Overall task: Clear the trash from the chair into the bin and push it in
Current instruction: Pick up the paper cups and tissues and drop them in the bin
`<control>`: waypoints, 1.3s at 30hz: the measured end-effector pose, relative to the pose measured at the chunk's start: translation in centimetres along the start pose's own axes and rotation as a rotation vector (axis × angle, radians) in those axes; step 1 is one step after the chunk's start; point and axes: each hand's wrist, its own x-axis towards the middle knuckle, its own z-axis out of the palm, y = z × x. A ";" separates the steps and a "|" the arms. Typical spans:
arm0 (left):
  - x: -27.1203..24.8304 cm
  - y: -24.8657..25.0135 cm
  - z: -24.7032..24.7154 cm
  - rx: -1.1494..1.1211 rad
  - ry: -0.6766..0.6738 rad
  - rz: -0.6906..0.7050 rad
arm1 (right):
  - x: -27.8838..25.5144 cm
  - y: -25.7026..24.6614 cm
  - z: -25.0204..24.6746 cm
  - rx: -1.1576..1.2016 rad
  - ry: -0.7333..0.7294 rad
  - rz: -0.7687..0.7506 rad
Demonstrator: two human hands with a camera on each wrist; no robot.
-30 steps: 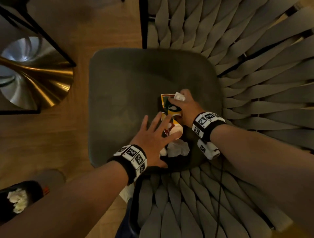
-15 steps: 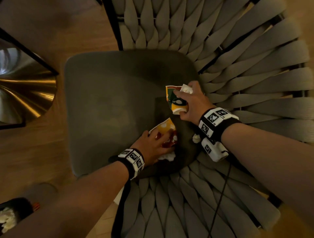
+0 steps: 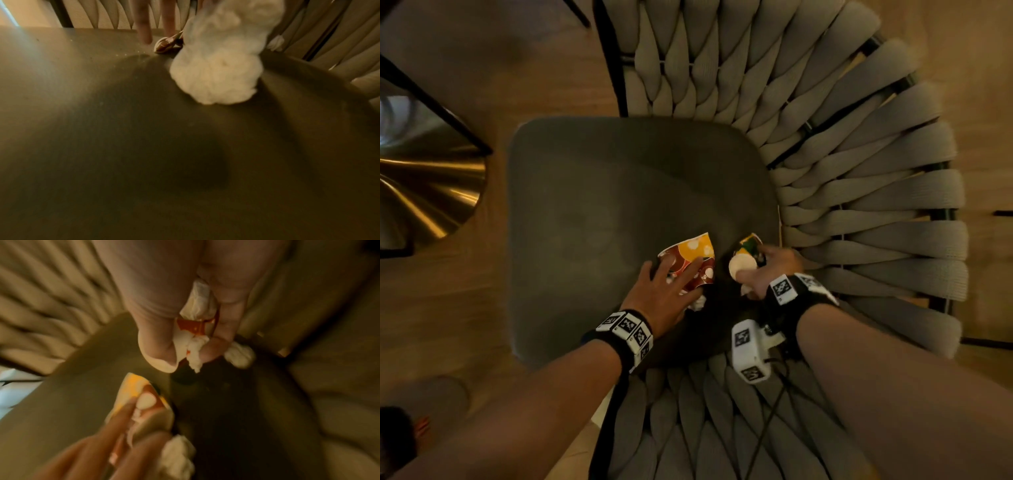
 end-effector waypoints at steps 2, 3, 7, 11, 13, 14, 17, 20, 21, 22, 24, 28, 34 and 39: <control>-0.4 0.2 0.0 -0.003 0.005 -0.046 | -0.2 0.9 1.3 0.046 0.006 0.101; -0.6 0.1 0.1 -0.007 0.010 -0.076 | -0.3 1.1 1.9 0.041 0.021 0.126; -1.8 -0.8 1.1 -0.043 -0.024 -0.128 | 0.1 1.1 3.9 0.046 0.049 0.220; -1.7 -1.3 1.4 -0.146 -0.080 -0.105 | 0.5 0.5 5.4 0.097 0.108 0.260; -1.6 -1.3 1.1 -0.183 -0.088 -0.076 | 0.8 0.7 5.6 0.127 0.113 0.248; -1.6 -1.2 1.1 -0.208 -0.091 -0.056 | 0.9 1.0 5.5 0.147 0.112 0.241; -1.7 -1.5 0.8 -0.300 -0.070 -0.038 | 1.0 1.5 5.2 0.219 0.111 0.206; -1.9 -1.9 0.4 -0.379 -0.038 -0.043 | 1.0 1.7 5.0 0.277 0.119 0.203; -2.0 -2.1 0.3 -0.423 -0.004 -0.049 | 1.0 1.5 4.9 0.295 0.117 0.201; -2.1 -2.2 0.1 -0.469 0.057 -0.051 | 1.0 1.3 4.8 0.312 0.115 0.194; -2.8 -2.5 -0.6 -0.574 0.195 -0.063 | 0.7 0.8 4.5 0.336 0.081 0.162; -5.6 -3.9 -2.8 -0.778 0.412 -0.083 | -1.0 -1.3 2.5 0.328 0.055 0.040; -15.9 -8.0 -6.3 -0.870 0.689 -0.252 | -8.0 -7.6 -1.8 0.242 0.015 -0.293; -29.7 -11.4 -3.3 -0.936 0.800 -0.577 | -16.6 -13.0 0.5 0.026 -0.062 -0.585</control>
